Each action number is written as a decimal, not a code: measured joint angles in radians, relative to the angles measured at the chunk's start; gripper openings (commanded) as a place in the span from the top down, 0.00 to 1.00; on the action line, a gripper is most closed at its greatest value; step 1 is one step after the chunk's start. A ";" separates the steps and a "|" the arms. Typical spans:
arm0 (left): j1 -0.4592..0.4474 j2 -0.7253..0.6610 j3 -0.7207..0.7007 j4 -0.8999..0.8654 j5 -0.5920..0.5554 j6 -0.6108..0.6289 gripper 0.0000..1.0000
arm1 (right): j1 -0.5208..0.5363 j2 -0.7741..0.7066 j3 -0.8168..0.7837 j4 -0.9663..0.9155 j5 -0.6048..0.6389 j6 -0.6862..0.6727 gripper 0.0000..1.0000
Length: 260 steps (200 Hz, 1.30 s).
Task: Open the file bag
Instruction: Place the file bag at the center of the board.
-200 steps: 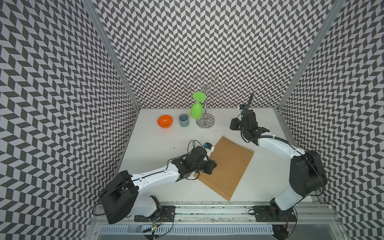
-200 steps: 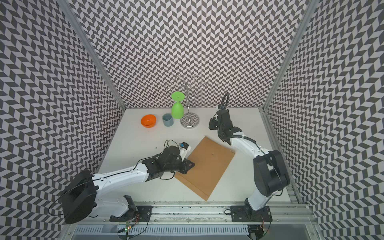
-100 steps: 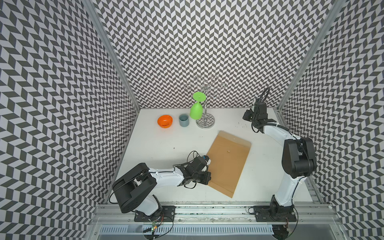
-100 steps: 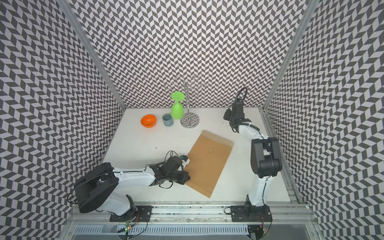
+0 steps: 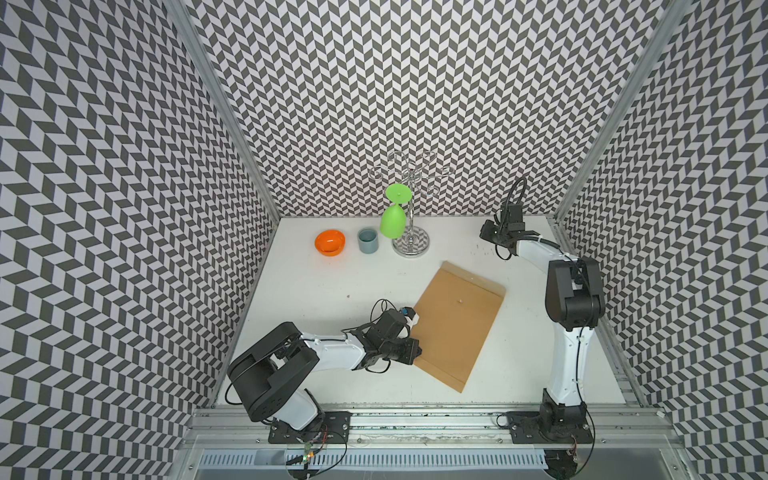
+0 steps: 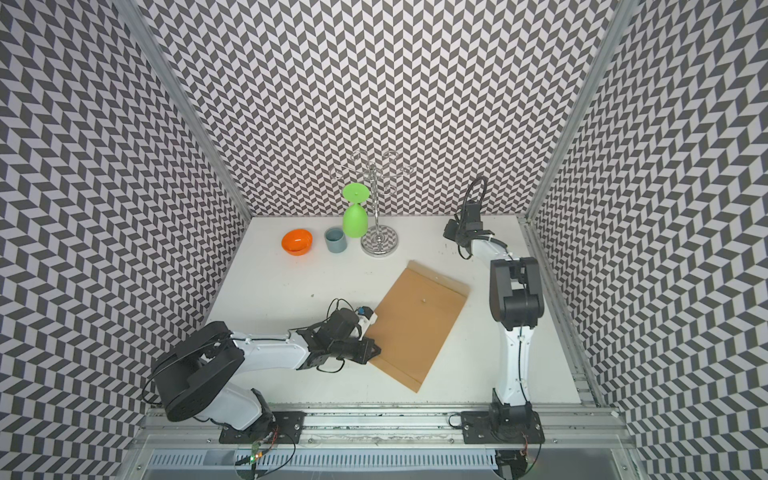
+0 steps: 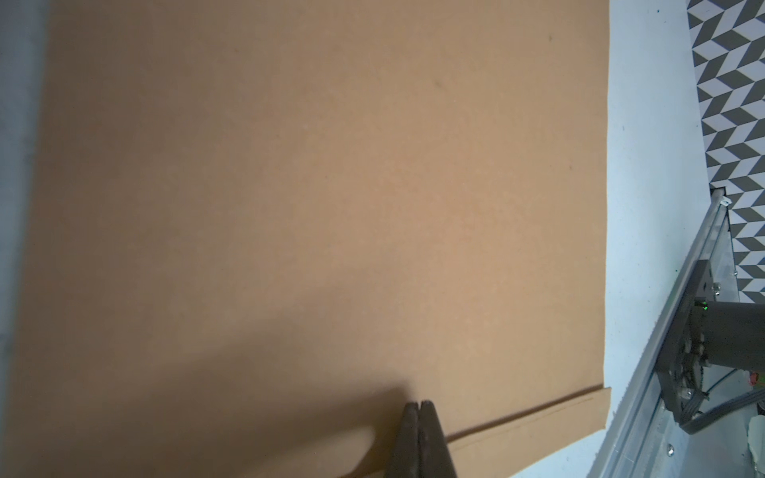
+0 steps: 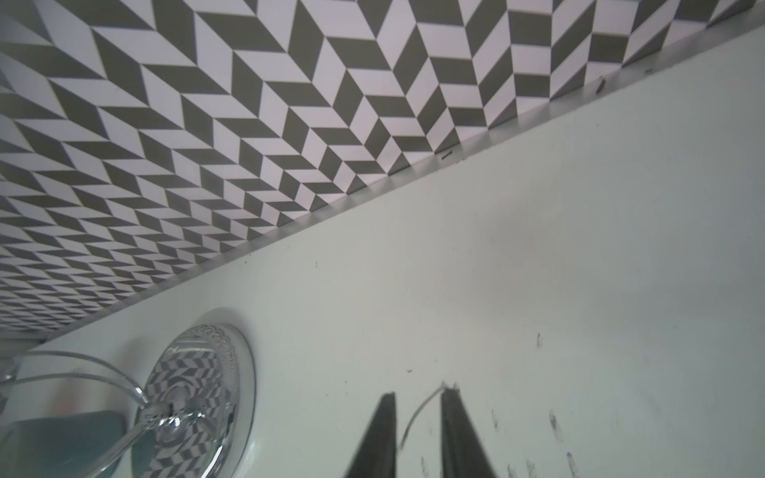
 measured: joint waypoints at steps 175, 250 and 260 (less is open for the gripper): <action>0.023 -0.001 -0.002 0.002 0.024 0.001 1.00 | 0.222 -0.568 -0.661 -0.120 0.084 -0.048 0.80; 0.026 -0.010 -0.002 -0.010 0.025 0.001 1.00 | 0.159 -0.400 -0.618 -0.122 0.106 -0.045 0.80; 0.026 -0.011 -0.002 -0.013 0.024 0.001 1.00 | 0.145 -0.375 -0.603 -0.121 0.114 -0.046 0.80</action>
